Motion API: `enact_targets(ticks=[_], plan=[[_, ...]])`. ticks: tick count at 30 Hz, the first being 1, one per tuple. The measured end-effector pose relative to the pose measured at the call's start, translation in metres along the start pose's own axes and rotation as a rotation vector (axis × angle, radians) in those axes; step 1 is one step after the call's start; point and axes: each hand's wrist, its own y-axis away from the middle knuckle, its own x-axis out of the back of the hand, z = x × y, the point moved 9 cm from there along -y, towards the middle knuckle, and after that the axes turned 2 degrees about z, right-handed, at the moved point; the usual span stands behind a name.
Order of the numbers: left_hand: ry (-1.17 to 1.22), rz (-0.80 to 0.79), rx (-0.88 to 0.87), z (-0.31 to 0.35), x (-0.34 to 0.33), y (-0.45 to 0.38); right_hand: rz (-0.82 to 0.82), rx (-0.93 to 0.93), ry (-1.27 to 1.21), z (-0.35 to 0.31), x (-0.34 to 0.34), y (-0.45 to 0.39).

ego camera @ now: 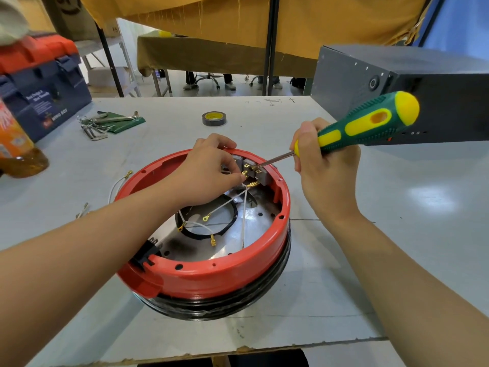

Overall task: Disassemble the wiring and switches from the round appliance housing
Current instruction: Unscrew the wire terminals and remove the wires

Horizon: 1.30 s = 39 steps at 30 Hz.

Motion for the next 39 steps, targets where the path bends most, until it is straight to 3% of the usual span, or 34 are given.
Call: enact_targets(ticks=[19,25,39], plan=[[0.007,0.014,0.017,-0.001,-0.001,-0.001,0.061,-0.236,-0.176,0.032,0.005,-0.005],[0.001,0.019,0.002,0.000,-0.001,0.000,0.029,-0.156,-0.124,0.023,0.002,-0.005],[-0.024,0.066,0.014,-0.001,0.011,0.003,0.071,-0.172,-0.188,0.024,0.010,-0.007]])
